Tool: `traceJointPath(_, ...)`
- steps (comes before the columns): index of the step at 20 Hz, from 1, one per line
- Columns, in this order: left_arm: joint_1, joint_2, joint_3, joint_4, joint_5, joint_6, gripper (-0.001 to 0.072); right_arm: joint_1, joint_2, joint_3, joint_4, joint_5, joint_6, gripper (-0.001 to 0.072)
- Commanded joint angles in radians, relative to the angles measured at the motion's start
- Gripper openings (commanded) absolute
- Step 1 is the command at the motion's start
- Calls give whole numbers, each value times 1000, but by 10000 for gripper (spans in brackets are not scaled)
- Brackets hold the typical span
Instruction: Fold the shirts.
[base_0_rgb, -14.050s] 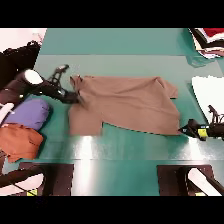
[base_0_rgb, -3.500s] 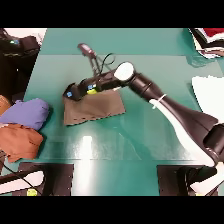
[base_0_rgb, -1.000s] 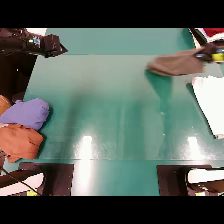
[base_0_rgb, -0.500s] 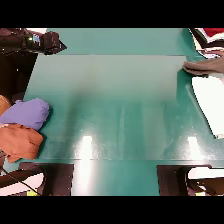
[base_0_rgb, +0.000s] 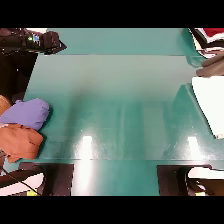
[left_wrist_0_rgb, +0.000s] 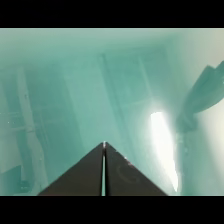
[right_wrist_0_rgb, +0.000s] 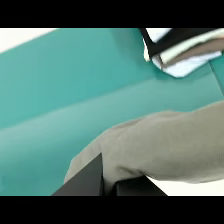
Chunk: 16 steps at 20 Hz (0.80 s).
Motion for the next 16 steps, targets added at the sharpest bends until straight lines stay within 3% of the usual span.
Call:
traceJointPath(1, 0, 0, 1, 1, -9, 8, 26, -61, 20, -8, -3, 175, 16, 13)
traceJointPath(3, 0, 0, 1, 2, -21, 25, 26, -100, 40, -91, -14, 240, 21, 13)
traceJointPath(11, 0, 0, 1, 2, -59, 39, 26, -216, 239, -517, -407, 283, 65, 17)
traceJointPath(12, 0, 0, 1, 2, -60, 50, 26, -240, 262, -558, -422, 286, 64, 88)
traceJointPath(14, 0, 0, 1, 2, -60, 52, 26, -294, 295, -630, -420, 292, 66, 497)
traceJointPath(15, 0, 0, 1, 2, -60, 53, 26, -319, 309, -656, -420, 302, 66, 596)
traceJointPath(16, 0, 0, 1, 2, -60, 53, 26, -346, 319, -670, -418, 317, 66, 596)
